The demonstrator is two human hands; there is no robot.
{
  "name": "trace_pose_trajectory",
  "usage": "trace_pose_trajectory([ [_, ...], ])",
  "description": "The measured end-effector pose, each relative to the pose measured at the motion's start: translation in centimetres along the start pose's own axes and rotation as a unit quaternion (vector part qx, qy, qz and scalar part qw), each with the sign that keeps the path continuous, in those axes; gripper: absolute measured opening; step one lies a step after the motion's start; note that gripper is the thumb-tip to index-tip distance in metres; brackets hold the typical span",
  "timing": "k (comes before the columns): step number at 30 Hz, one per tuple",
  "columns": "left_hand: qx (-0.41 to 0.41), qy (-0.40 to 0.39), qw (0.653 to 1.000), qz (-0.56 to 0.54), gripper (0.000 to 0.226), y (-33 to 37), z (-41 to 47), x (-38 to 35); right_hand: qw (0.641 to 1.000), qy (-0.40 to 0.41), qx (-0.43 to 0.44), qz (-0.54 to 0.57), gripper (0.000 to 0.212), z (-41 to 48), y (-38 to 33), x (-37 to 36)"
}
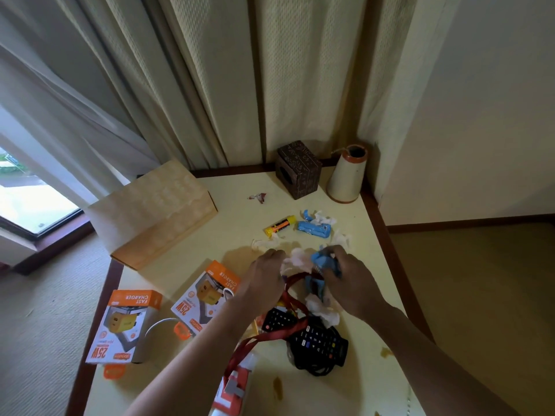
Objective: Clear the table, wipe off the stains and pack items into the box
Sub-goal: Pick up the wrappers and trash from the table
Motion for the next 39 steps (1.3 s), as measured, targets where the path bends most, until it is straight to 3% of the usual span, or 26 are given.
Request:
trace_pose_trajectory([
  [2,0.008,0.012,1.000,0.001,0.045,0.7,0.2,0.3,0.999,0.029,-0.032,0.030,0.037,0.6,0.4,0.8],
  [4,0.017,0.044,0.999,0.004,0.027,1.2,0.4,0.5,0.997,0.045,-0.041,0.039,0.030,1.1,0.3,1.5],
  [5,0.030,0.068,0.997,0.006,0.019,1.2,0.7,0.8,0.997,0.043,-0.042,0.045,0.022,1.2,0.2,1.6],
  [7,0.077,0.107,0.991,0.012,0.024,0.6,1.4,1.5,0.998,0.020,-0.041,0.050,0.012,0.8,0.0,1.5],
  [9,0.108,0.115,0.987,0.024,0.028,-0.5,2.5,1.7,1.000,-0.014,-0.025,0.013,0.022,-0.2,0.0,0.7],
  [12,0.099,0.065,0.992,0.049,0.018,-1.6,4.4,0.6,0.996,-0.058,-0.016,-0.065,0.035,-2.0,0.3,-1.0],
  [18,0.164,-0.041,0.975,0.147,0.059,-5.3,5.4,-1.3,0.989,-0.101,-0.049,-0.091,0.054,-3.9,0.7,-3.5],
  [20,0.177,-0.063,0.969,0.161,0.065,-6.4,5.1,-2.0,0.991,-0.086,-0.071,-0.071,0.051,-3.8,1.2,-3.9],
  [26,0.155,-0.059,0.969,0.182,0.052,-6.8,4.9,-2.6,0.989,-0.083,-0.094,-0.079,0.037,-3.8,2.1,-5.0],
  [32,0.149,-0.060,0.972,0.174,0.047,-6.8,4.8,-3.2,0.991,-0.059,-0.067,-0.096,0.034,-3.0,1.6,-4.8],
  [35,0.179,-0.045,0.975,0.126,0.043,-6.9,4.8,-2.9,0.995,-0.042,-0.059,-0.075,0.035,-2.5,1.2,-4.3],
  [39,0.215,0.024,0.976,0.040,0.035,-6.4,5.2,-0.9,0.997,0.027,-0.075,0.015,0.010,-1.7,0.3,-2.1],
])
Point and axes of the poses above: each hand's wrist, its own z-axis towards the middle knuckle, its own x-axis out of the back of the hand, y = z × x, the point moved 8 cm from there along z, towards the middle knuckle, and after that the axes turned 7 degrees about y, right-handed, at the moved point
